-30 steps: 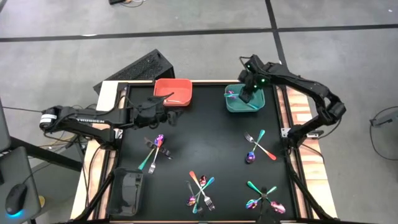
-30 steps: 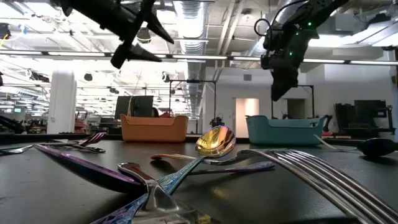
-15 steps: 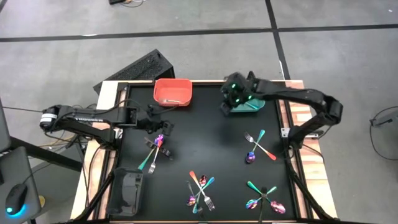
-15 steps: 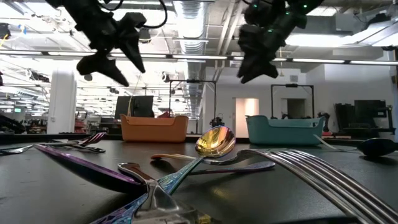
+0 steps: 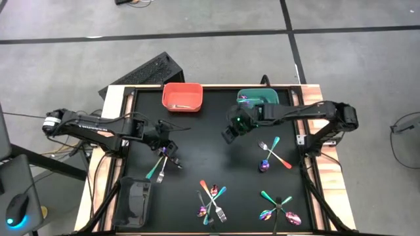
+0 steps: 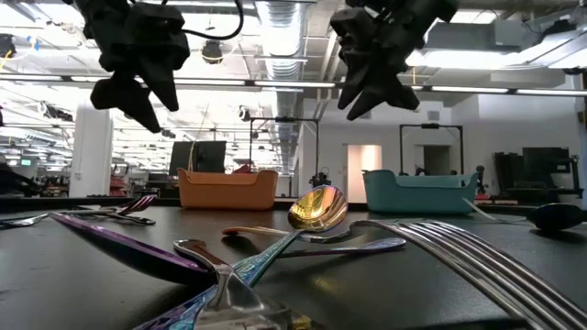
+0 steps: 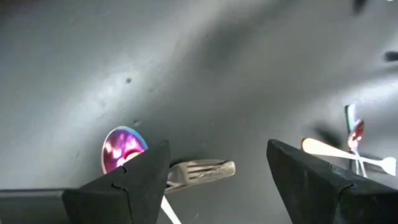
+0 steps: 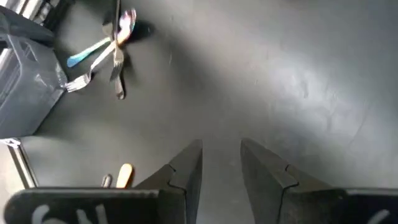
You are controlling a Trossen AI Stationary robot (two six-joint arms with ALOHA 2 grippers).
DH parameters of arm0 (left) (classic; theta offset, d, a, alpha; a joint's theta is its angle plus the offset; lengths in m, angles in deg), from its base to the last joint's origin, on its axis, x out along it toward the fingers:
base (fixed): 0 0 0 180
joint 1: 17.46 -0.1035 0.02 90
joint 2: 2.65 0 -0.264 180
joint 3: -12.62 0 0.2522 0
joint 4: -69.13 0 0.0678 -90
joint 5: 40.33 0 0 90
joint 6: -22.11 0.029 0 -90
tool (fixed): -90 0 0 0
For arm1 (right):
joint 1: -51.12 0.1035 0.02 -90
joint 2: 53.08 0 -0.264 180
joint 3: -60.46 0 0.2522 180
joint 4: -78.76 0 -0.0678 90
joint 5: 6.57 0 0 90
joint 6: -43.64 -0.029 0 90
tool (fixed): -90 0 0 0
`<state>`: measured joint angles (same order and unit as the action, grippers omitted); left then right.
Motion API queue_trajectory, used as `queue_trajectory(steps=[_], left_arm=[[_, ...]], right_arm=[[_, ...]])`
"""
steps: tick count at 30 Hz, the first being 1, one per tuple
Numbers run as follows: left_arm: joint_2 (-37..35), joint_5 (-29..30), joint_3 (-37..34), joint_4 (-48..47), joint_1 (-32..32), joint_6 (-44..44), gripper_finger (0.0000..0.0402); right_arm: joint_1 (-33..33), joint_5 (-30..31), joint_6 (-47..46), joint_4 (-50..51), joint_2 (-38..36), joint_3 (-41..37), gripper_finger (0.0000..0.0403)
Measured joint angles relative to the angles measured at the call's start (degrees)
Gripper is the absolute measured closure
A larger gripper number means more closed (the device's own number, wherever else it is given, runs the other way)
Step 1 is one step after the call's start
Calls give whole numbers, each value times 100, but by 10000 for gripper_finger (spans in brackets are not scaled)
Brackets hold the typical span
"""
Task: Sort silverware by color (type)
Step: Put the black fork into the black bin
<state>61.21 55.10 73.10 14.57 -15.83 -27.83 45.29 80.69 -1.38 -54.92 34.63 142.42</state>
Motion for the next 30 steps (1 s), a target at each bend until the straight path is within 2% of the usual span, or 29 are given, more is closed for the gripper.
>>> queue_trajectory(steps=[6, 10, 14, 18, 25, 30], left_arm=[[0, -23, 0, 389, 242, 794, 145], [0, -40, 0, 448, 508, 1587, 145], [0, -237, 0, 458, 725, 2529, 145], [0, -354, 0, 624, 804, 3477, 145], [136, -300, 0, 544, 703, 5014, 145], [750, -513, -1, 386, 552, 5600, 145]], right_arm=[[664, 20, -992, 463, 373, -11, 275], [1152, 358, -1353, 481, 291, -1, 275], [1470, 411, -1460, 730, 171, 1, 275], [1574, 456, -1634, 1045, 185, -10, 275], [1570, 737, -1816, 818, 183, -2, 275], [1499, 765, -1750, 704, 183, -2, 275]])
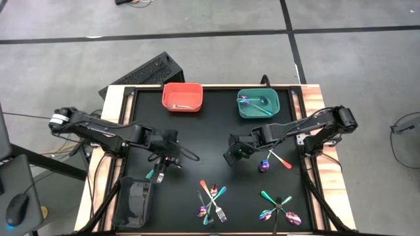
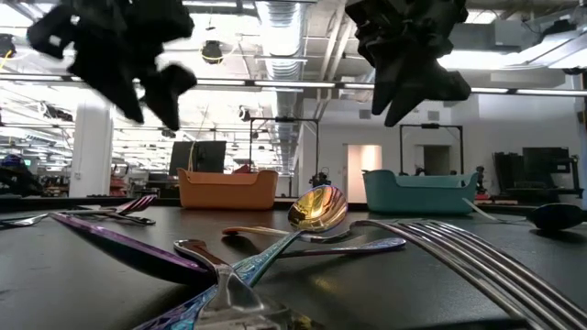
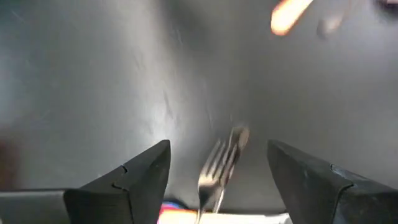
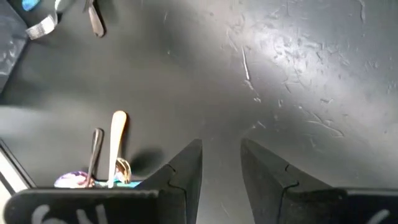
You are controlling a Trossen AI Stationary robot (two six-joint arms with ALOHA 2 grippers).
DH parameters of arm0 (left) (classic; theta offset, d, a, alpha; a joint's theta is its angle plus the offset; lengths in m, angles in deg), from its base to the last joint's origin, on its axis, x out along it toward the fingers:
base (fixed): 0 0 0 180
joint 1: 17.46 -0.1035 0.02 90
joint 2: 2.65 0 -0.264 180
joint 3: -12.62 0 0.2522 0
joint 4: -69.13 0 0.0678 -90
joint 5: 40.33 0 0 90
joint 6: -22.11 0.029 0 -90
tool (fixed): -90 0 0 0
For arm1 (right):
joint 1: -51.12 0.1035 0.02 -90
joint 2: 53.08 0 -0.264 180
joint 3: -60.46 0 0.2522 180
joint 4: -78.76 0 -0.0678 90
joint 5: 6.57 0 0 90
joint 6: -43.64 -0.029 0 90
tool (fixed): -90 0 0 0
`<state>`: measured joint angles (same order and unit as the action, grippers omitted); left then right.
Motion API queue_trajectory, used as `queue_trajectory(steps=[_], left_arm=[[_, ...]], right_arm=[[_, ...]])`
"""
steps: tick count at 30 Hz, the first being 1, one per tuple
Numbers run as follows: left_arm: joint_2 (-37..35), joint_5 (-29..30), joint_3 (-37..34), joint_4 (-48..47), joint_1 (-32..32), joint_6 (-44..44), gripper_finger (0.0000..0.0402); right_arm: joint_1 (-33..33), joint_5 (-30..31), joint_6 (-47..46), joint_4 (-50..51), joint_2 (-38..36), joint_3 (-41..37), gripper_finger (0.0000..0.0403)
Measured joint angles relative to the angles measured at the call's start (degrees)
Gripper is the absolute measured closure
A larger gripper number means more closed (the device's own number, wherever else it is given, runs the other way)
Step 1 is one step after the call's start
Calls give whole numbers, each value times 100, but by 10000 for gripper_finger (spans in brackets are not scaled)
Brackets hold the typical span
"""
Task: Sort silverware by color (type)
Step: Put the black fork into the black bin
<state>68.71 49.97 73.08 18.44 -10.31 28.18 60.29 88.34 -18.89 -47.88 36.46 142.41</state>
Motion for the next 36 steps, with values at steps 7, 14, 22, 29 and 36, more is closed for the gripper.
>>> queue_trajectory(steps=[7, 14, 22, 29, 36], left_arm=[[898, 11, -3, -299, -168, 223, 150], [1372, -28, -3, -499, -376, 651, 208], [1420, -535, -3, -636, -848, 1086, 283], [1420, -1051, -3, -616, -979, 1303, 314], [1418, -1011, -193, -422, -967, 1489, 314]], right_arm=[[7, 0, 286, 48, 0, 0, 280], [17, 32, 316, 109, 0, 0, 297], [84, 155, 440, 205, 0, 0, 307], [11, 280, 605, 208, 0, 0, 308], [-76, 280, 742, 179, 0, 0, 308]])
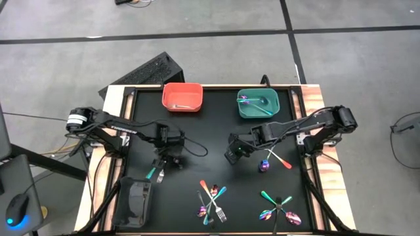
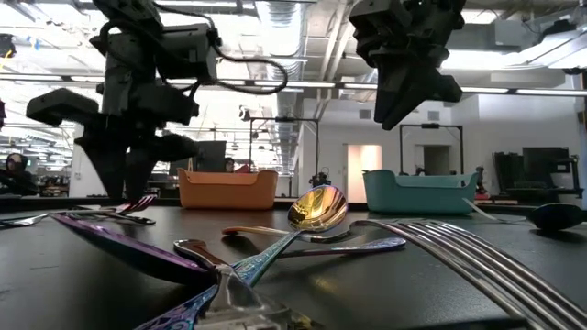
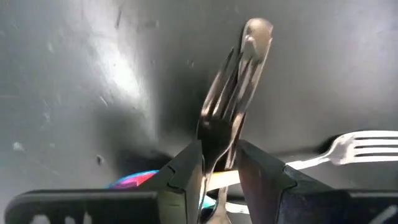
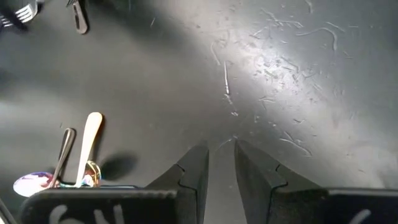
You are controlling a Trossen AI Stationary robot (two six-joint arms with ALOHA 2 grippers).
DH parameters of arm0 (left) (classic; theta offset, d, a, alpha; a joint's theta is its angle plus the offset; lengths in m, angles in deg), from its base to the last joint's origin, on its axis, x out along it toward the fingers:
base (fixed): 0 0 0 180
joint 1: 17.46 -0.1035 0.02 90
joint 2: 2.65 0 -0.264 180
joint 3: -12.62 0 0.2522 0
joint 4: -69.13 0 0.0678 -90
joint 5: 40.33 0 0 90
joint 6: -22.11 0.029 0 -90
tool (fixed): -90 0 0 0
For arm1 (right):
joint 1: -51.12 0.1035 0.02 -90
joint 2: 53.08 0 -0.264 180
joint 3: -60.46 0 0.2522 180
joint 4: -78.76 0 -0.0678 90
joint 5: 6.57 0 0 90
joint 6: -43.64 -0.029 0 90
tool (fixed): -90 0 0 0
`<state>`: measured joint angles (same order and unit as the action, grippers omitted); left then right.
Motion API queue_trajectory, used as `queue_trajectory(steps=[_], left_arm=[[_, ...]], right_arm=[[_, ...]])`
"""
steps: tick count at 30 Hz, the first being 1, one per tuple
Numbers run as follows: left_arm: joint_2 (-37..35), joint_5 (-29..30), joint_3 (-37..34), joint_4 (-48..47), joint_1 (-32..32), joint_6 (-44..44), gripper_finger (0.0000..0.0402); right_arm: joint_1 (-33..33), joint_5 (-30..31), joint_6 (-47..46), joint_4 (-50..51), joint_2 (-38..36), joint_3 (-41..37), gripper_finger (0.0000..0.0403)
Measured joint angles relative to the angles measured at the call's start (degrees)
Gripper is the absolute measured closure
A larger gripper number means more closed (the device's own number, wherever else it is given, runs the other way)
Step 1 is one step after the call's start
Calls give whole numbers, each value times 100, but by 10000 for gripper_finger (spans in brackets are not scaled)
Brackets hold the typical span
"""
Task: Sort silverware by color (type)
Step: Put the black fork into the black bin
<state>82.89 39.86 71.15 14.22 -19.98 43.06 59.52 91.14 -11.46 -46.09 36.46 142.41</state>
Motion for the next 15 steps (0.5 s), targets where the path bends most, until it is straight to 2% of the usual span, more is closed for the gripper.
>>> queue_trajectory(steps=[9, 15], left_arm=[[-32, 235, -464, 349, -9, -499, 323], [-46, 301, -186, 127, -7, -630, 376]], right_arm=[[59, 0, 12, 0, 0, 0, 308], [-4, -2, 106, -7, 0, 0, 308]])
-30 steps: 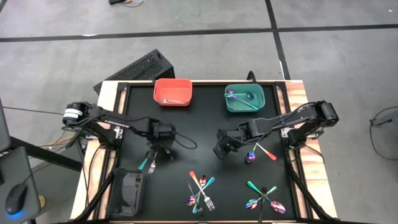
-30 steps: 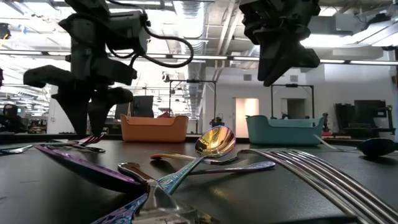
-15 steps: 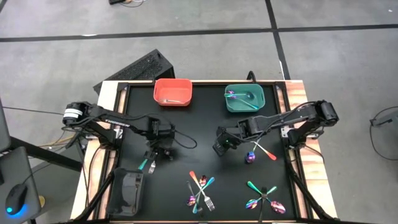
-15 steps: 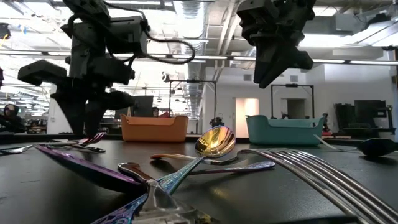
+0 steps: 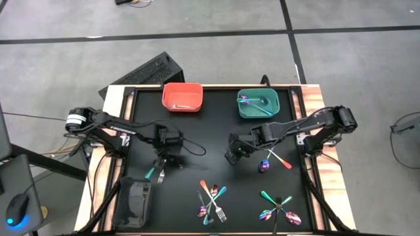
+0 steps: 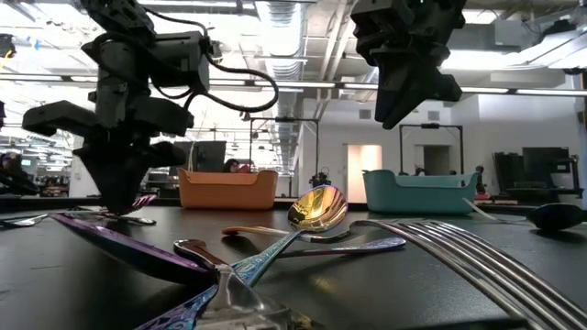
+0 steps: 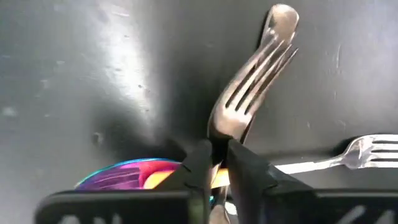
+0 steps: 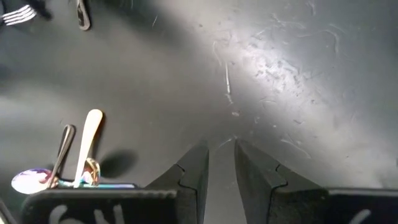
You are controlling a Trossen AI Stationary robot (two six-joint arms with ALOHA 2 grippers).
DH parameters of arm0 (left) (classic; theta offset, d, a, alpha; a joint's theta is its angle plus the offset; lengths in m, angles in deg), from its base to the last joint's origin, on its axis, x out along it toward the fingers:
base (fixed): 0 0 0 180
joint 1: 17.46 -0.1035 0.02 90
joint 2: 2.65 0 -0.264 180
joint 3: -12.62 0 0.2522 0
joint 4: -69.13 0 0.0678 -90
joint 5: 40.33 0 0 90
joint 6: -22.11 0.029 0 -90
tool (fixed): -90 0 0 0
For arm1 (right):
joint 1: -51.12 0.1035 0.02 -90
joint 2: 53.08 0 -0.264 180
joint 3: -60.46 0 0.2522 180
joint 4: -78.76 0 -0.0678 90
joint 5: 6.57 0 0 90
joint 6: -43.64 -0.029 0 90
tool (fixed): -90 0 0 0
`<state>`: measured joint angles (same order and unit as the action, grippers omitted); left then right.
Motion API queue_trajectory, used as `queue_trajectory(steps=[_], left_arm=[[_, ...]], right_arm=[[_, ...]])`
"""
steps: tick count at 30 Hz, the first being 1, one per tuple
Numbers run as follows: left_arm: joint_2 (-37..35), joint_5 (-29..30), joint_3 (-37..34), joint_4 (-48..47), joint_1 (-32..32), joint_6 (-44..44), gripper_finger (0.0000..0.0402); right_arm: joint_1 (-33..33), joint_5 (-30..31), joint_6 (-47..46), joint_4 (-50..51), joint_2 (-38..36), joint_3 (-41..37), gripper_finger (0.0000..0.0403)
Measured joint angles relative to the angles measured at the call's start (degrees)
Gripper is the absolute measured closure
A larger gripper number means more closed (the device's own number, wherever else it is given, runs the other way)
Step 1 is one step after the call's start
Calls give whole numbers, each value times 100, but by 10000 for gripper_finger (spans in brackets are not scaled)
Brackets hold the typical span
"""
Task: Sort silverware by color (type)
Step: Put the black fork into the black bin
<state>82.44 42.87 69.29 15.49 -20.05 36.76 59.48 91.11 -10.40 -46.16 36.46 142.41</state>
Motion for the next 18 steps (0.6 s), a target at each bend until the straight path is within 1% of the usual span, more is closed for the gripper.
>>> queue_trajectory(steps=[3, 6, 8, 13, 15, 18], left_arm=[[2, 138, 343, -165, -1, -164, 398], [0, 391, 713, -434, -2, -394, 400], [0, 611, 989, -628, 0, -780, 401], [-1, 1178, 1778, -1488, -8, -2218, 401], [-12, 1230, 2026, -1740, 12, -2924, 401], [-215, 1196, 2112, -1982, 170, -4158, 401]], right_arm=[[-47, 0, 15, 2, 0, 0, 308], [-64, -2, 56, -15, 0, 0, 308], [-73, -4, 57, -17, 0, 0, 308], [-105, -4, 59, -21, 0, 0, 308], [-105, -5, 59, -22, 0, 0, 308], [-142, -12, 100, -42, 0, 0, 308]])
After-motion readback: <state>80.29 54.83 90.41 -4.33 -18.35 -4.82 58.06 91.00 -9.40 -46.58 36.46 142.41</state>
